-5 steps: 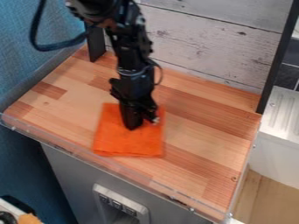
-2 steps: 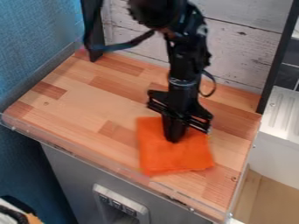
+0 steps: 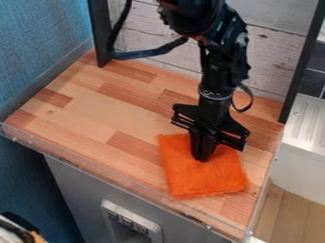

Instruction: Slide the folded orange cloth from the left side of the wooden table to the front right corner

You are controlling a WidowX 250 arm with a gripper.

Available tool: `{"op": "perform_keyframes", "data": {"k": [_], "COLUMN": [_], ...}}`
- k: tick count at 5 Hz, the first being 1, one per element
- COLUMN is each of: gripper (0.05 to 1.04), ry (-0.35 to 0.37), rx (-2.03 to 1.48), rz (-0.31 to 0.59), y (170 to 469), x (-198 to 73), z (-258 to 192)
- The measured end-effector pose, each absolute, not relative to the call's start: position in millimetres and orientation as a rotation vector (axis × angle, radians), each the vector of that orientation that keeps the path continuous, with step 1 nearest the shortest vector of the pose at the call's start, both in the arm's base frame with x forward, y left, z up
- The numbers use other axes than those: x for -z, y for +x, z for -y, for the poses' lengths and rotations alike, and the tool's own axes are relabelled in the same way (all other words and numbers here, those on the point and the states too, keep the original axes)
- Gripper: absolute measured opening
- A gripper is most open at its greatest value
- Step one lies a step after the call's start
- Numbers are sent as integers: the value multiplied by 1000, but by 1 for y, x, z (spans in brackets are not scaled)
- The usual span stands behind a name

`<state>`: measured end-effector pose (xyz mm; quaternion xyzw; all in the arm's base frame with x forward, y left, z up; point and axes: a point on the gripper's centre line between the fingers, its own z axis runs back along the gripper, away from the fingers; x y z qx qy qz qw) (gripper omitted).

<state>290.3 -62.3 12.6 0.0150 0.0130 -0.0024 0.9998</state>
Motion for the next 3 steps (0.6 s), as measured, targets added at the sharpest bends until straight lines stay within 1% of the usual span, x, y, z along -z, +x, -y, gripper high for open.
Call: {"op": "perform_keyframes", "data": {"k": [1,2,3], "gripper": [235,484,777], "ry": [28,14,1], "rx": [-13,-5,-21], "rz": [-24,-5,-11], "y": [287,287,286], "x": [-23,-46,-65], "z": [65,54,23]}}
